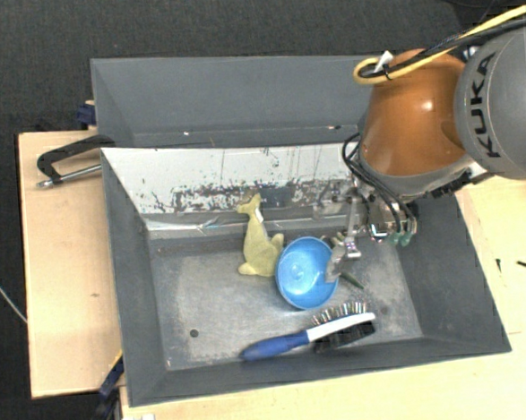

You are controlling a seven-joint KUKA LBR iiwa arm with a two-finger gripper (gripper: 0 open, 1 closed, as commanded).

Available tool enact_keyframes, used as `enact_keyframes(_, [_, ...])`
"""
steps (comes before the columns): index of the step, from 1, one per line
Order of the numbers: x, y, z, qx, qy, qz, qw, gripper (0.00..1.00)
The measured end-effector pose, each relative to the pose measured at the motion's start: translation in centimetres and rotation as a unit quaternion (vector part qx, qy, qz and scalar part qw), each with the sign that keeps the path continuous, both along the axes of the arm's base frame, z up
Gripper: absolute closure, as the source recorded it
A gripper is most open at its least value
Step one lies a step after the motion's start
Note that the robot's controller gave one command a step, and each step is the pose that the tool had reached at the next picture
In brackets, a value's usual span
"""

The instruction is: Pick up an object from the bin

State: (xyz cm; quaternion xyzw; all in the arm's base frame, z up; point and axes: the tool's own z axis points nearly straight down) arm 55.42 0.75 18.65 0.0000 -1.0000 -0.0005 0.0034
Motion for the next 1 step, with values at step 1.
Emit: enact_keyframes(1, [2.72,1.55,-11.00,0.001,0.0003,-0.022,0.9998,0.00])
